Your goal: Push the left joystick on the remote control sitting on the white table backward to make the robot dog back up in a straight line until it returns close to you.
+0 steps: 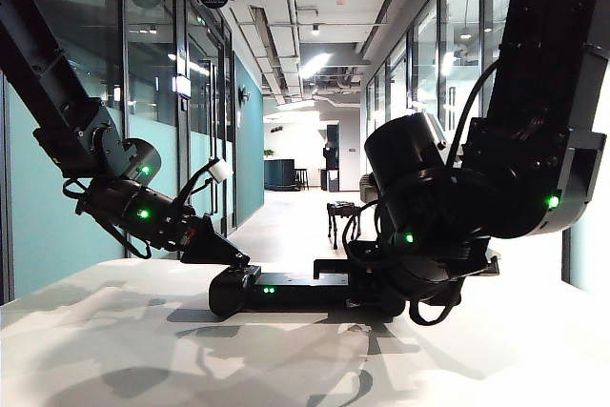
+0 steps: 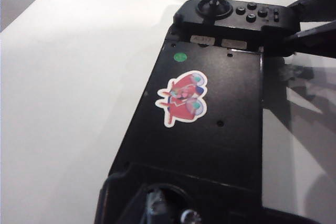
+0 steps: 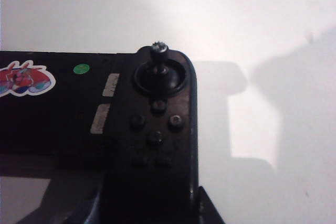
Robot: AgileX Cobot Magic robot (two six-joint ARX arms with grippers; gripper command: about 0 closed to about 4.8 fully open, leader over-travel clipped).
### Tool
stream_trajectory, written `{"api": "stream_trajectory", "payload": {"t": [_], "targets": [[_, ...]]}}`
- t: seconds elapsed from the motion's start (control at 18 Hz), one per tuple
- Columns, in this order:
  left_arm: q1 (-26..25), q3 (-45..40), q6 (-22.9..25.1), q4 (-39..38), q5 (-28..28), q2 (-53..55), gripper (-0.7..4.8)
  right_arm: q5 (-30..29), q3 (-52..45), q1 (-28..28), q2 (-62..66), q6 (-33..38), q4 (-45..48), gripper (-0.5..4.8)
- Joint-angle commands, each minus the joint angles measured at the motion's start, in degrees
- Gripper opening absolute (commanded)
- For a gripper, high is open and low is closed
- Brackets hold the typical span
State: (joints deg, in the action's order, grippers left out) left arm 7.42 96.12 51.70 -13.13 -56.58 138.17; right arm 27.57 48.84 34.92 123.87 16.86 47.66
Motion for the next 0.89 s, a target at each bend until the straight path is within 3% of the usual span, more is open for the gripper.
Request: {"api": "stream_trajectory", "payload": {"t": [0.06,0.89], "targets": [[-0.1,-0.1,0.4,-2.2,0.4,0.0,-0.06,0.9,0.2,0.0,-0.3,-0.4,0.6,1.44],[-0.1,-0.2,3.0,-4.1,0.4,0.0,-0.06,0.9,0.2,0.0,-0.3,-0.4,0.6,1.44]]}}
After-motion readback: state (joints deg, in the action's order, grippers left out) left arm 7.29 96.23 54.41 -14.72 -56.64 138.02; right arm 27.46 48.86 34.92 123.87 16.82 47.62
